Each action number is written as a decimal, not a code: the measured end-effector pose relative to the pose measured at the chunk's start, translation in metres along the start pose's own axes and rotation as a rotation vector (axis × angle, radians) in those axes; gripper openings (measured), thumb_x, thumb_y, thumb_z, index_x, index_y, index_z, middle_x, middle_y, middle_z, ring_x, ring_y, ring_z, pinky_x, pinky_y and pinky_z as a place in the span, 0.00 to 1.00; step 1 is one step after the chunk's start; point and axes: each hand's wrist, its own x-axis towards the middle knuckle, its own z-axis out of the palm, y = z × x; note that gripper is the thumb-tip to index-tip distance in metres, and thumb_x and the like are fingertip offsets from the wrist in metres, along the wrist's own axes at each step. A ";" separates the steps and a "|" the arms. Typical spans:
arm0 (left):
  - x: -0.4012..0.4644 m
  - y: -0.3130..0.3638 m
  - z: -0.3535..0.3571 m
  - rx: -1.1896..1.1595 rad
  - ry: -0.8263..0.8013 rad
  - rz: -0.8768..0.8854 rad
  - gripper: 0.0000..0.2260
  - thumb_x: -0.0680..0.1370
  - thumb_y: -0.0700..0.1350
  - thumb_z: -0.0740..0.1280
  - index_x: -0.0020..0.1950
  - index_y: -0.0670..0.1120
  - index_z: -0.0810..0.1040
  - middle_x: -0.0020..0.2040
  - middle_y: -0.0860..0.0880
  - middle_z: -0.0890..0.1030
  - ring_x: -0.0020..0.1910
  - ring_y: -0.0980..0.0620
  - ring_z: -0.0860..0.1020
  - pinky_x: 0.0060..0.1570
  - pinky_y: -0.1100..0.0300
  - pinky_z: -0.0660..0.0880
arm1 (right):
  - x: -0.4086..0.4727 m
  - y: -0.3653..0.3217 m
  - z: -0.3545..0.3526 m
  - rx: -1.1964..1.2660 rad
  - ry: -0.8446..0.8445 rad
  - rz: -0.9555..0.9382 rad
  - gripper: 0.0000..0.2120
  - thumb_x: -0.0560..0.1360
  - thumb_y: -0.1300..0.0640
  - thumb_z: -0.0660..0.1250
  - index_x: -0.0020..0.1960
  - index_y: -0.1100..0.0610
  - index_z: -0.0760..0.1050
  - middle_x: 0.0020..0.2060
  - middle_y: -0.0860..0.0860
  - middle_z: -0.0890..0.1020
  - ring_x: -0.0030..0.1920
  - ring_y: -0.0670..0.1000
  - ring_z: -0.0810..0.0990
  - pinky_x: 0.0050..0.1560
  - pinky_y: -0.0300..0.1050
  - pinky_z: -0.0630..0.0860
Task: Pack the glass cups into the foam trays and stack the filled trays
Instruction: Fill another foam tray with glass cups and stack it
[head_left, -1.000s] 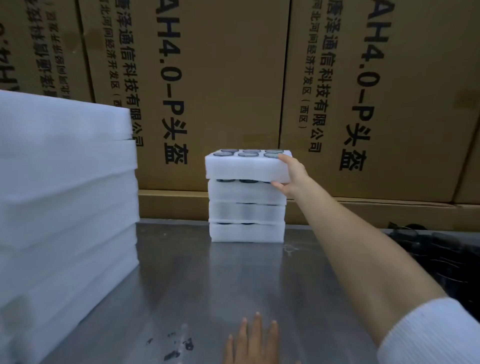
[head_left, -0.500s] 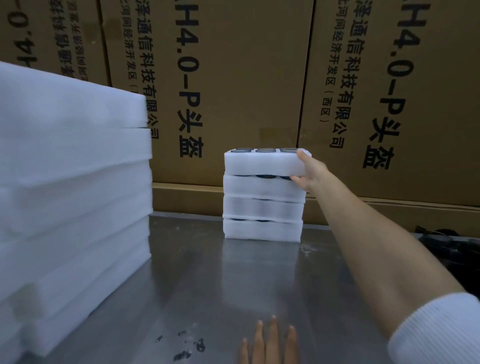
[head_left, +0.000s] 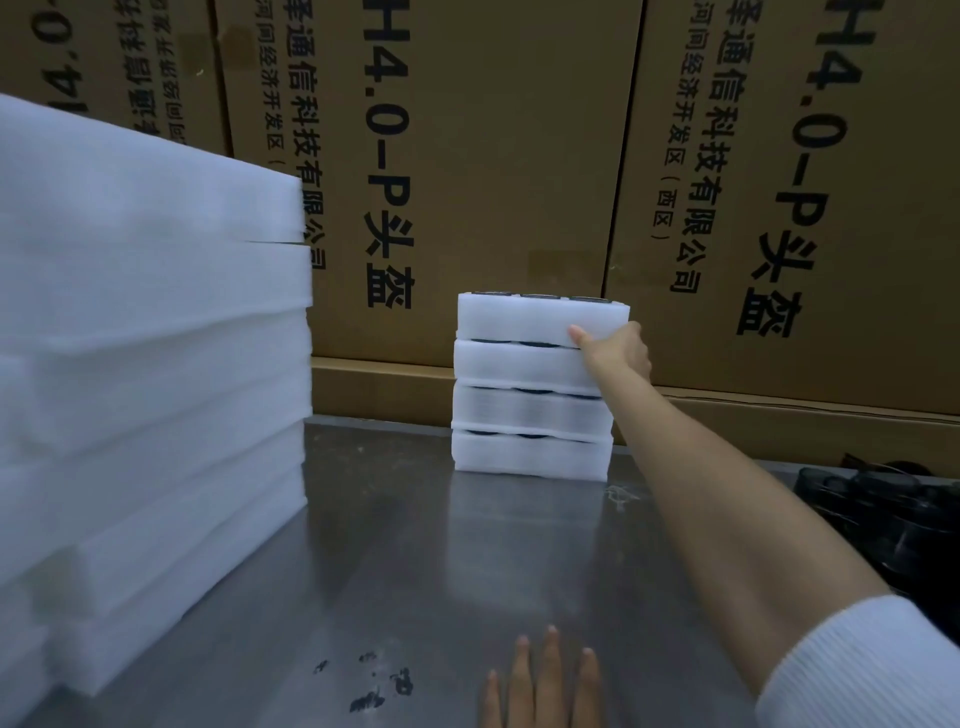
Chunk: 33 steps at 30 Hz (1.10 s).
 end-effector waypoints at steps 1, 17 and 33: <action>0.001 0.000 0.002 0.019 0.045 0.001 0.09 0.79 0.49 0.49 0.46 0.54 0.68 0.31 0.54 0.83 0.27 0.53 0.82 0.47 0.55 0.67 | 0.000 -0.003 0.001 -0.006 0.006 0.010 0.31 0.72 0.41 0.70 0.64 0.59 0.64 0.61 0.57 0.75 0.61 0.60 0.74 0.46 0.52 0.70; -0.002 0.010 -0.041 -0.105 -0.638 -0.138 0.27 0.46 0.72 0.67 0.37 0.60 0.85 0.42 0.57 0.85 0.40 0.58 0.84 0.46 0.62 0.71 | -0.101 0.122 -0.023 0.179 -0.036 0.084 0.23 0.79 0.52 0.62 0.70 0.60 0.65 0.68 0.56 0.71 0.67 0.57 0.70 0.64 0.49 0.66; -0.020 0.039 -0.121 -0.093 -0.715 -0.135 0.12 0.78 0.47 0.54 0.54 0.46 0.75 0.55 0.47 0.77 0.56 0.47 0.74 0.52 0.55 0.68 | -0.315 0.155 -0.161 0.051 -0.269 -0.143 0.16 0.73 0.66 0.62 0.38 0.46 0.77 0.37 0.40 0.82 0.44 0.43 0.80 0.46 0.42 0.75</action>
